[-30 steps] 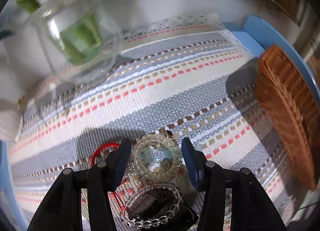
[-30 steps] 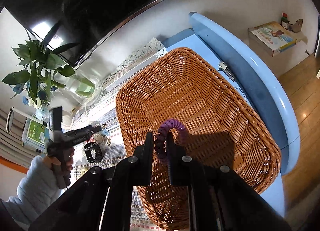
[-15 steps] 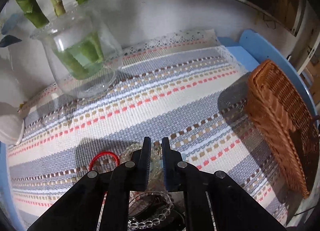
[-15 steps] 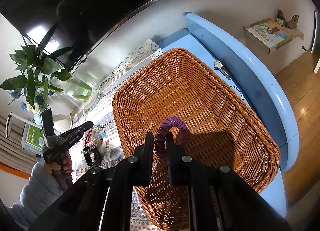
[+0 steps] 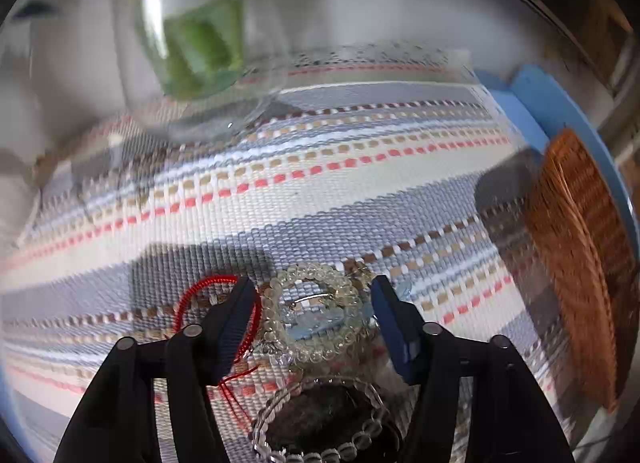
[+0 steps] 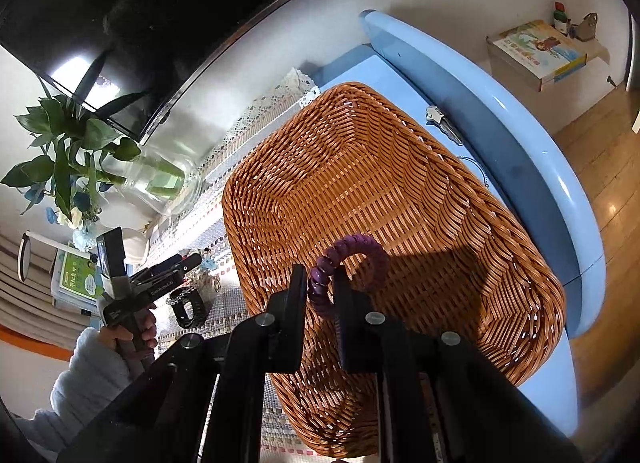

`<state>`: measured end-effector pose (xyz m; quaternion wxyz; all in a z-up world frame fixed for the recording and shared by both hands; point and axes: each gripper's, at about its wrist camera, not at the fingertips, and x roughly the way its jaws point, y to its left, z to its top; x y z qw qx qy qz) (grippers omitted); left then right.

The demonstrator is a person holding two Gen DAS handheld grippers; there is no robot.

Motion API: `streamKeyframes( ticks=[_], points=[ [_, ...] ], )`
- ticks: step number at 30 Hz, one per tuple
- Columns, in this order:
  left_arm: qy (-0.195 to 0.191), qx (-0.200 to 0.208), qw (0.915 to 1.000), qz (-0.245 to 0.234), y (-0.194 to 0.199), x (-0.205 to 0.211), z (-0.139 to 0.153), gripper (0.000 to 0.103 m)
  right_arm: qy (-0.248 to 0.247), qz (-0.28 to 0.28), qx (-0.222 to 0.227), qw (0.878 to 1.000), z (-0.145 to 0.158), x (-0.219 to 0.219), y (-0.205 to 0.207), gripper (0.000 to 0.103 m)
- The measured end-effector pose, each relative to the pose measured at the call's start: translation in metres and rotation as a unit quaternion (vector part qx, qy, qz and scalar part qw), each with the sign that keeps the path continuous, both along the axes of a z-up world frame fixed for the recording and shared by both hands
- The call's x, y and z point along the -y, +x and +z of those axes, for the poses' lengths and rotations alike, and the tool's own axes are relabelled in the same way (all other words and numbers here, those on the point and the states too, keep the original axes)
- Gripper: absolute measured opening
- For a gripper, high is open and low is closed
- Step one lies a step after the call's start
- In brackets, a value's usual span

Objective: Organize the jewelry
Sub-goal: 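Grasp and lift the clear bead bracelet with the left tool while the right tool holds the coil, then release the purple coil into the basket with the right tool while the left tool drops the bracelet in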

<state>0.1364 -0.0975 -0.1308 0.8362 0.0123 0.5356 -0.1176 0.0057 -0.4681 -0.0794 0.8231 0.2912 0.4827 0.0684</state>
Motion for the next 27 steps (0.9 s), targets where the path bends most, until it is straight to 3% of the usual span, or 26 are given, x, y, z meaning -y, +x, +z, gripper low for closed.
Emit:
streamKeyframes(
  ticks=[3,5,7,8,12,22,27],
  points=[
    [-0.007,-0.002,0.9996,0.027,0.003,-0.007,-0.009,0.075,0.0,0.001,0.002,1.0,0.002,-0.001,0.0,0.015],
    [0.031,0.013,0.9994,0.001,-0.004,0.003,-0.011,0.076,-0.002,0.002,0.003,1.0,0.003,-0.003,0.0,0.015],
    [0.036,0.027,0.9989,-0.012,-0.012,0.01,-0.01,0.061,-0.005,0.003,0.003,1.0,0.003,-0.004,0.0,0.016],
    [0.035,0.033,0.9988,-0.009,-0.016,0.011,-0.008,0.048,-0.005,0.002,0.002,1.0,0.003,-0.005,-0.001,0.016],
    [0.024,0.045,0.9987,0.003,-0.022,0.01,-0.003,0.036,-0.005,-0.003,0.0,1.0,0.003,-0.004,-0.001,0.016],
    [-0.047,0.104,0.9934,-0.013,-0.037,0.007,0.062,0.032,-0.004,-0.004,0.001,1.0,0.004,-0.005,-0.002,0.016],
    [-0.076,0.142,0.9853,-0.057,-0.039,0.043,0.104,0.032,-0.007,-0.003,0.011,1.0,0.01,-0.005,-0.001,0.016]
  ],
)
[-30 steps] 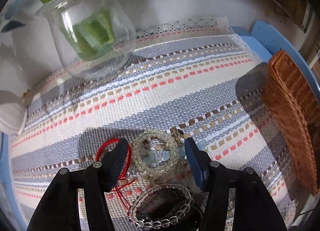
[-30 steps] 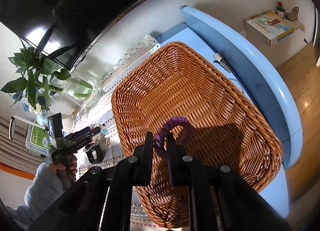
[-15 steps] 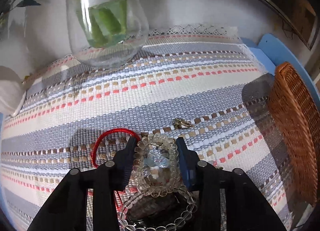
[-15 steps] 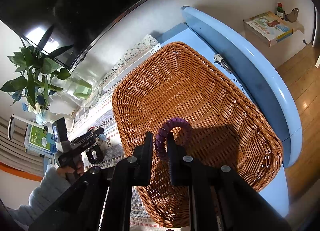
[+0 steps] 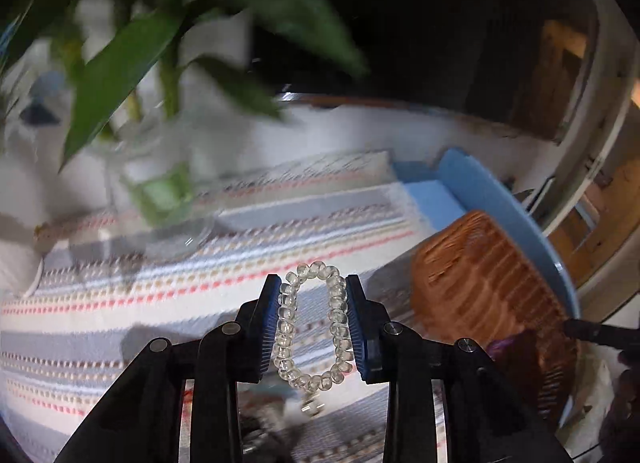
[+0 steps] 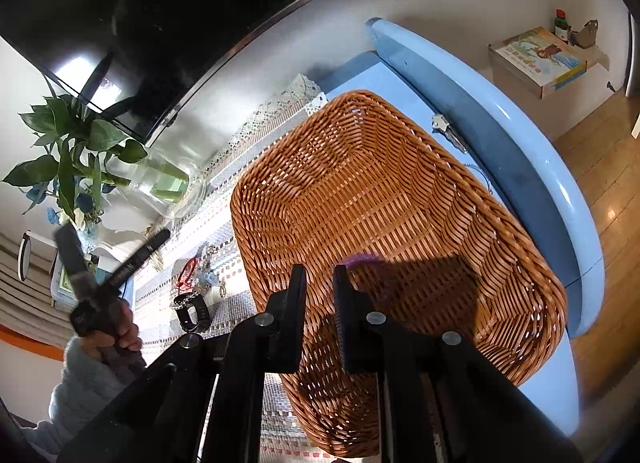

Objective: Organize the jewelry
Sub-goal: 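Release the purple coil into the basket with the right tool while the left tool drops the bracelet in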

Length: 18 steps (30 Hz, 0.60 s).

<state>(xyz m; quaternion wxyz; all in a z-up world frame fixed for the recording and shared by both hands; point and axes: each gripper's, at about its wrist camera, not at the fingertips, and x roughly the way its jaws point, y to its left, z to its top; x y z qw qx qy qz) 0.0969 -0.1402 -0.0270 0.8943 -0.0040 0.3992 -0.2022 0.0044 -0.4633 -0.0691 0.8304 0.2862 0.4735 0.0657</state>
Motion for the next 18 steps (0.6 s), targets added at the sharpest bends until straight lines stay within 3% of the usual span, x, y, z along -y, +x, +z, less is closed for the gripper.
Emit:
streamKeyframes(
  ticks=[6,10,13,18],
  points=[
    [-0.025,0.016,0.9962,-0.082,0.0,0.067,0.021,0.032,-0.002,-0.011,0.001,1.0,0.001,0.008,-0.003,0.016],
    [-0.023,0.01,0.991,-0.132,-0.007,0.112,0.018,0.032,-0.003,-0.024,-0.006,1.0,-0.004,0.017,-0.009,0.016],
    [-0.007,-0.003,0.9868,-0.162,-0.013,0.143,0.004,0.032,-0.004,-0.031,-0.013,0.999,-0.009,0.022,-0.013,0.016],
    [0.052,-0.031,0.9799,-0.19,-0.021,0.181,-0.033,0.032,-0.007,-0.044,-0.034,0.998,-0.027,0.024,-0.013,0.016]
  ],
)
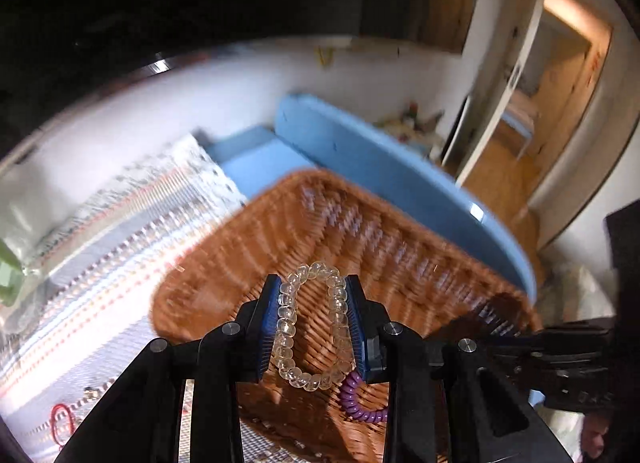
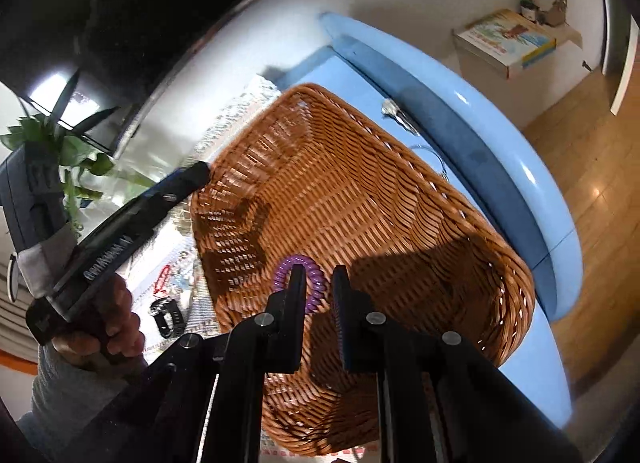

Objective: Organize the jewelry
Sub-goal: 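Release the purple coil into the basket with the right tool while the left tool drops the bracelet in, then move both tools back to the jewelry on the mat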

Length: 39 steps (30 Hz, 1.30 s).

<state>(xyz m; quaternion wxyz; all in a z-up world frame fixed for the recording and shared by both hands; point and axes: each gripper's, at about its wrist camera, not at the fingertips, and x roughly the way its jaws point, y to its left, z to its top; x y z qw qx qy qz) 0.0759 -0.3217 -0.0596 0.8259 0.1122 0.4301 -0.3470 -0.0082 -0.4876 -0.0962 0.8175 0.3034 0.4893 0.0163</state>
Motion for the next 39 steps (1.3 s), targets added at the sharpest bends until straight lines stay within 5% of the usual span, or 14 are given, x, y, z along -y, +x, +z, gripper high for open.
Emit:
streamKeyframes(
  ticks=[7,11,15,26,31,36,39],
  points=[
    [0.042,-0.027,0.9987,-0.012,0.001,0.009,-0.034,0.033,-0.03,0.011,-0.017,0.999,-0.013,-0.015,0.006,0.016],
    [0.046,-0.024,0.9985,-0.019,-0.002,0.012,-0.039,0.043,-0.035,0.019,-0.027,0.999,-0.018,-0.022,0.009,0.017],
    [0.03,-0.051,0.998,-0.025,-0.001,0.01,-0.038,0.057,-0.03,0.018,-0.032,0.999,-0.018,-0.024,0.009,0.058],
    [-0.005,-0.042,0.9968,0.067,-0.008,-0.057,0.031,0.067,-0.029,0.015,-0.001,0.999,0.019,-0.025,0.007,0.082],
    [-0.021,-0.043,0.9869,0.154,-0.012,-0.125,0.059,0.067,-0.03,0.033,0.023,0.999,0.042,-0.046,0.012,0.084],
    [-0.057,-0.035,0.9652,0.253,-0.03,-0.223,0.081,0.067,-0.043,0.071,0.056,0.995,0.073,-0.081,0.016,0.085],
    [-0.042,-0.016,0.9507,0.307,-0.042,-0.275,0.082,0.067,-0.05,0.11,0.08,0.989,0.087,-0.111,0.024,0.086]
  ],
)
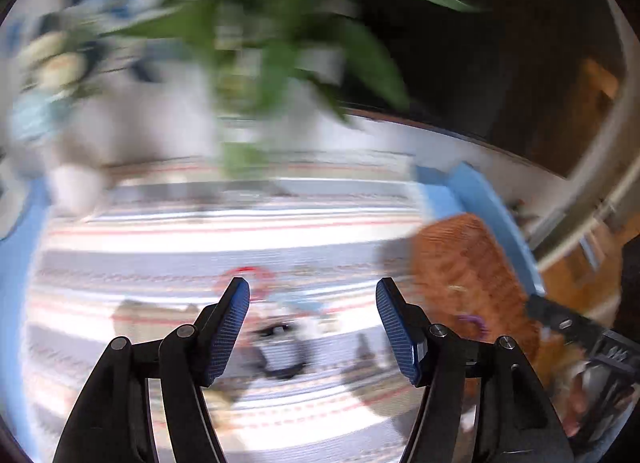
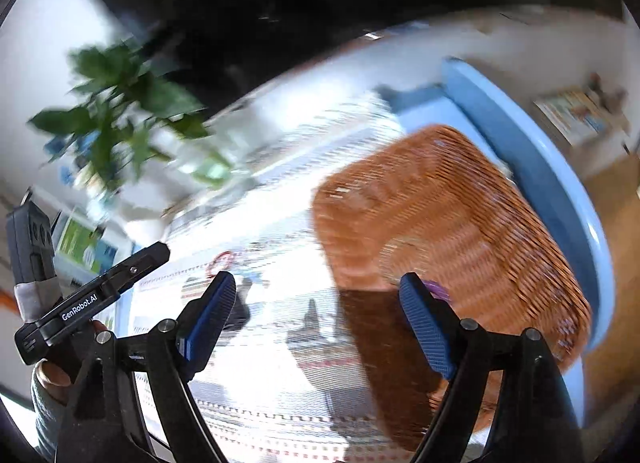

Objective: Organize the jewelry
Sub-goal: 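Move both tools back to the jewelry on the mat, then grasp the black watch with the right tool while the left tool grasps the cream coil hair tie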

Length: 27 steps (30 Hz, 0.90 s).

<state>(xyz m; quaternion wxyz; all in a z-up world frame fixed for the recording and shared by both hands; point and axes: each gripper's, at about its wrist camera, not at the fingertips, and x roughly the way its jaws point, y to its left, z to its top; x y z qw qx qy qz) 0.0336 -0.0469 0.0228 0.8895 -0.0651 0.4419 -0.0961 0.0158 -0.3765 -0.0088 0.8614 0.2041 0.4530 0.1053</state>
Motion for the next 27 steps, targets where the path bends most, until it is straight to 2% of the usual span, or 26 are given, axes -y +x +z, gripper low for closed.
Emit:
streamKeyframes(
  ticks=[5,8,11,13,17,20,22,24,26,27],
  points=[
    [0.013,-0.014,0.9977,0.065,-0.015,-0.072,-0.022,0.067,-0.008,0.063,0.013,0.998,0.008,-0.058,0.014,0.086],
    [0.015,-0.024,0.9969,0.074,-0.028,-0.093,-0.044,0.067,-0.013,0.096,0.007,0.995,0.0,-0.09,0.023,0.086],
    [0.011,-0.05,0.9963,0.069,-0.036,-0.099,-0.074,0.067,-0.035,0.128,-0.003,0.991,-0.016,-0.125,0.029,0.086],
    [0.004,-0.067,0.9958,0.062,-0.042,-0.098,-0.093,0.067,-0.068,0.148,-0.01,0.987,-0.033,-0.149,0.031,0.086],
    [-0.003,-0.1,0.9936,0.052,-0.049,-0.092,-0.129,0.067,-0.103,0.178,-0.035,0.978,-0.066,-0.179,0.03,0.086],
    [0.008,-0.101,0.9943,0.033,-0.051,-0.084,-0.145,0.065,-0.119,0.176,-0.045,0.976,-0.089,-0.191,0.029,0.084],
    [0.015,-0.092,0.9954,0.019,-0.053,-0.074,-0.151,0.059,-0.136,0.172,-0.046,0.975,-0.099,-0.197,0.032,0.077],
    [0.022,-0.085,0.9961,0.004,-0.056,-0.067,-0.161,0.038,-0.144,0.17,-0.045,0.974,-0.107,-0.202,0.035,0.074],
    [0.033,-0.043,0.9985,0.006,-0.06,-0.064,-0.165,0.025,-0.154,0.169,-0.041,0.973,-0.114,-0.209,0.039,0.069],
    [0.035,-0.035,0.9987,0.013,-0.061,-0.065,-0.166,0.021,-0.161,0.167,-0.033,0.972,-0.117,-0.213,0.04,0.058]
  ],
)
